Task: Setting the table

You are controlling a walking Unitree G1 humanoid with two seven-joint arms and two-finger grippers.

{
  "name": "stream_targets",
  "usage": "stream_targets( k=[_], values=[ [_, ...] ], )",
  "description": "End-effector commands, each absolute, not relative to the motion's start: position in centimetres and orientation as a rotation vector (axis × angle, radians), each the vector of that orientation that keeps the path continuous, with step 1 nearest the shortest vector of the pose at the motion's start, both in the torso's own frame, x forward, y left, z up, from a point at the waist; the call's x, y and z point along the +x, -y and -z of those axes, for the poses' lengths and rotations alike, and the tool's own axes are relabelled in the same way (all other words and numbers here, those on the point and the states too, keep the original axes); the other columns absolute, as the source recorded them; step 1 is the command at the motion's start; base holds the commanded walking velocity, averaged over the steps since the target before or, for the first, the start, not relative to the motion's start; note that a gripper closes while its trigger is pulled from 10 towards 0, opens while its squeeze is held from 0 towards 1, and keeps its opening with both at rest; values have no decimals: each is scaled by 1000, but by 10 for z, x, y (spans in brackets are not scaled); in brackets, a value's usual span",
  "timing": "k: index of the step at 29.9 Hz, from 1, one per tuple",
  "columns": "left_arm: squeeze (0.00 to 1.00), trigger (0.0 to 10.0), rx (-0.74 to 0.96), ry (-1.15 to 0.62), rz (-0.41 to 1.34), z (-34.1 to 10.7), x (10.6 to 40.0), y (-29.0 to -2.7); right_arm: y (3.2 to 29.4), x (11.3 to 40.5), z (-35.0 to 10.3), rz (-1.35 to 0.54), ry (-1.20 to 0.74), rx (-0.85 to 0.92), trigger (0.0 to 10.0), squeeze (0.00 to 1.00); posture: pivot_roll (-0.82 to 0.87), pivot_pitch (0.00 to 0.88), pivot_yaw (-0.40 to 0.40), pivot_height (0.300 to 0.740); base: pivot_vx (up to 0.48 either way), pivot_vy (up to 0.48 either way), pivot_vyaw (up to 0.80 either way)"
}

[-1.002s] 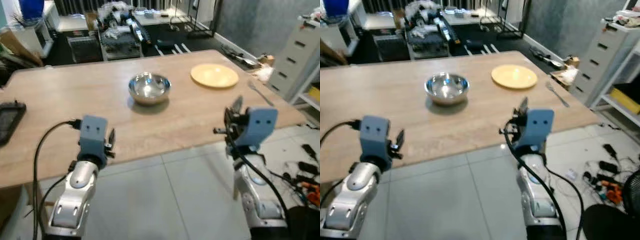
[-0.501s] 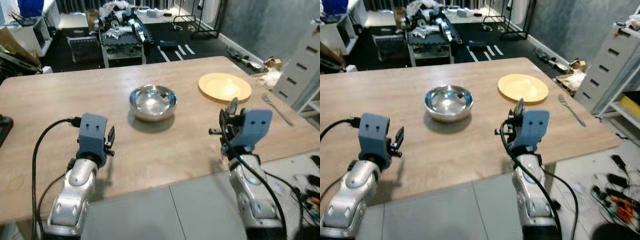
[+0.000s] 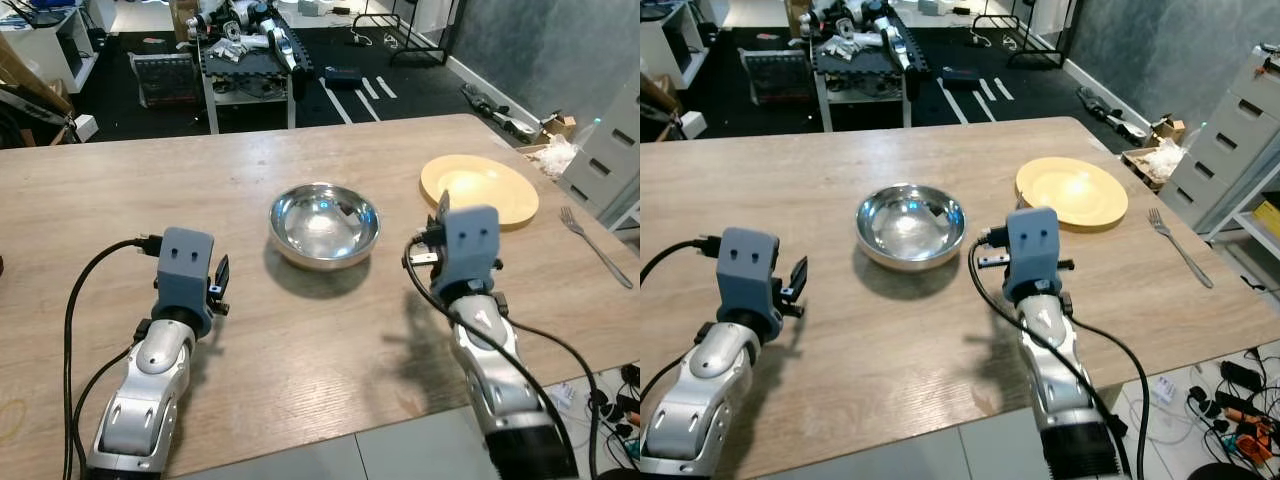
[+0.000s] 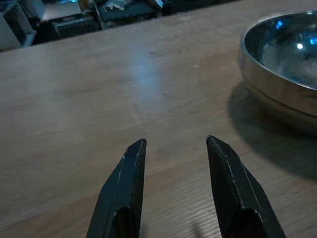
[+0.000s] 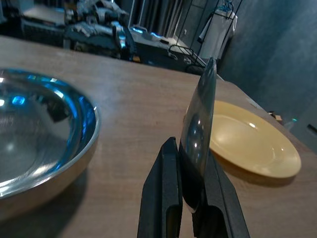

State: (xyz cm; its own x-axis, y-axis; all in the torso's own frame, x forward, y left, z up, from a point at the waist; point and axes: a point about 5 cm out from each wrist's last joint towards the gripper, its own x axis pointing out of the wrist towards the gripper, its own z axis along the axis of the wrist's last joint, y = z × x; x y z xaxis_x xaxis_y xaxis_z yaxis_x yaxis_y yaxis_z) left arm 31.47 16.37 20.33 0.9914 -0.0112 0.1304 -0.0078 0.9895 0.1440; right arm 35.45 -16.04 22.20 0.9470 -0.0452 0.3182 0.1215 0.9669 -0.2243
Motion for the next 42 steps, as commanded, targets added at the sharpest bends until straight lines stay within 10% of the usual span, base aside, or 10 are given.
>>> stream_targets(
  k=[1, 16, 17, 19, 31, 32, 42],
  values=[
    [0, 10000, 138, 103, -1, -197, 311, -166, 164, 357, -202, 115, 223, -254, 10000, 0, 142, 136, 39, 740, 0, 0, 0],
    [0, 10000, 135, 101, -10, -201, 305, -170, 183, 369, -163, 285, 45, -104, 10000, 0, 173, 152, 33, 740, 0, 0, 0],
    [0, 10000, 135, 101, -11, -201, 304, -170, 182, 371, -162, 283, 44, -72, 10000, 965, 173, 152, 33, 740, 0, 0, 0],
    [0, 10000, 134, 101, -12, -201, 304, -170, 182, 371, -162, 280, 46, -57, 10000, 1000, 173, 152, 33, 740, 0, 0, 0],
    [0, 10000, 130, 95, -7, -201, 303, -168, 187, 372, -168, 314, 116, 18, 10000, 886, 168, 146, 31, 740, 0, 0, 0],
    [0, 10000, 129, 94, -7, -200, 303, -168, 187, 372, -172, 304, 151, 48, 10000, 0, 165, 143, 32, 740, 0, 0, 0],
    [0, 10000, 125, 96, 3, -200, 305, -164, 176, 361, -213, 154, 410, 83, 10000, 0, 152, 132, 33, 740, 0, 0, 0]
  ],
)
